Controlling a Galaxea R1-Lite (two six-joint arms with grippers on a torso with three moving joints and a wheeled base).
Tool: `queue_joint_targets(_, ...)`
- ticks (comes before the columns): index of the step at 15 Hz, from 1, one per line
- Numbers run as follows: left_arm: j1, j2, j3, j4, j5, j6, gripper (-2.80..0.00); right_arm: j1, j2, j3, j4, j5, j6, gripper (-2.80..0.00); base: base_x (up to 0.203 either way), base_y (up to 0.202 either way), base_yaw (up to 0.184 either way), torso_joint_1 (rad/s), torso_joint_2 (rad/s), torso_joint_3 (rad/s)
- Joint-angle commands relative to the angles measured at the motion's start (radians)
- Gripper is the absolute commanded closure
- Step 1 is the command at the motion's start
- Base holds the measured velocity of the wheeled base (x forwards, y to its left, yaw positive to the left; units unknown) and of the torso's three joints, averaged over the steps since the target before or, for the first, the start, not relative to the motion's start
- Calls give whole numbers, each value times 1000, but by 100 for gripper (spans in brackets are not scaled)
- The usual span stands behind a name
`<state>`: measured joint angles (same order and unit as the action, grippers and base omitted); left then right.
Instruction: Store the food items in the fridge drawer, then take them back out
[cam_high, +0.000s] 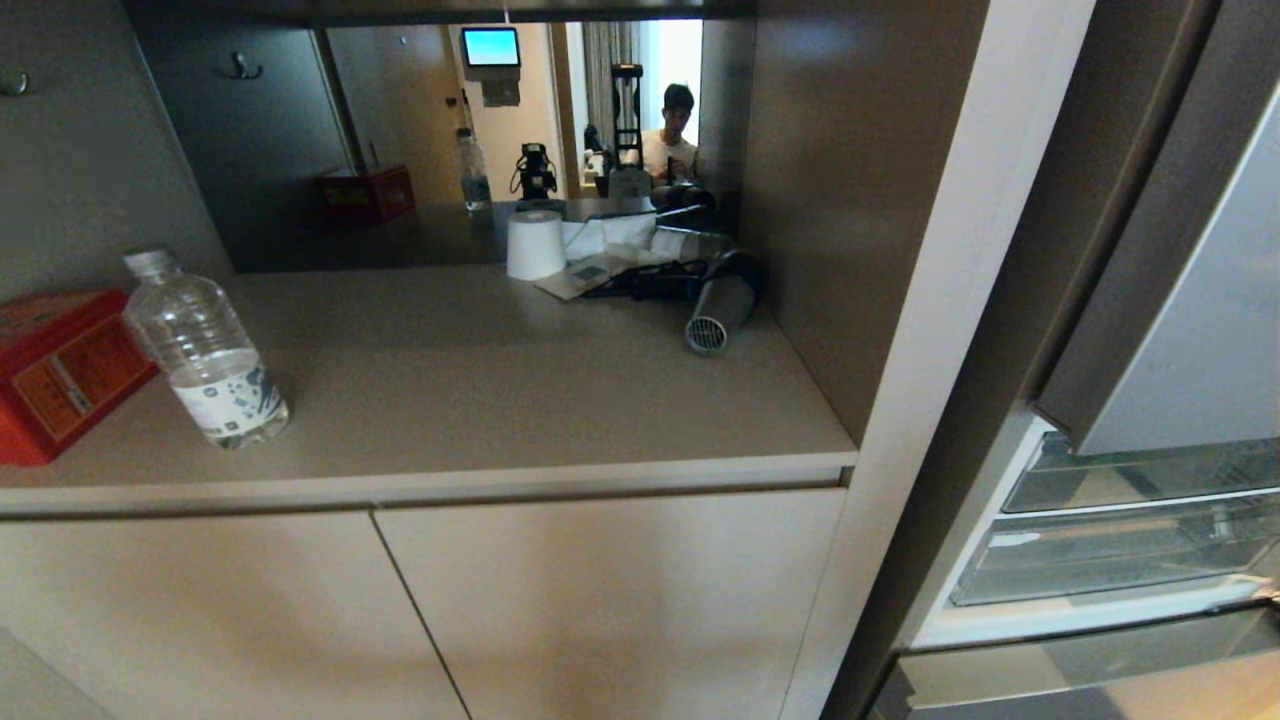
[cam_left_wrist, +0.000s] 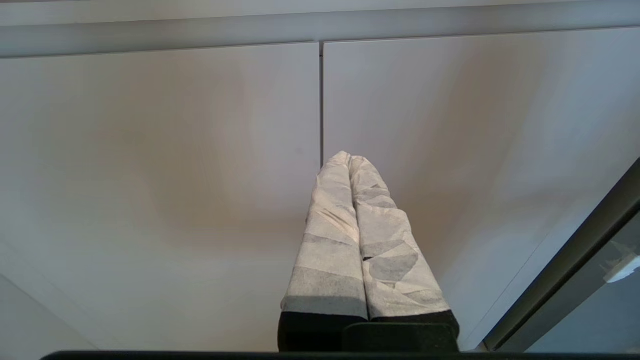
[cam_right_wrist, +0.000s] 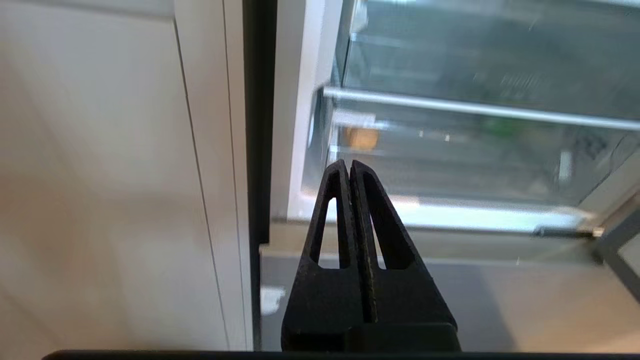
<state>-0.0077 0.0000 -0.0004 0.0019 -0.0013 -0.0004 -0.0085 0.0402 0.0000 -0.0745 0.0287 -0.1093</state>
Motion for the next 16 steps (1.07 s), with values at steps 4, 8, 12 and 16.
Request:
queue_joint_targets(4,0,2,0,0,0,0,0,2,-42,31,-2,-30,64,0,0,0,0,0,0,0)
queue_joint_targets(8,0,2,0,0,0,-1,0,2,-42,31,-4,-33,88,0,-2,0,-18,-3,0,2)
queue_joint_targets(12,0,2,0,0,0,-1,0,2,-42,31,-4,-33,89,0,-2,5,-161,5,5,0)
queue_joint_targets(16,0,2,0,0,0,4,0,2,-41,31,-4,-35,100,0,0,7,-176,1,1,5)
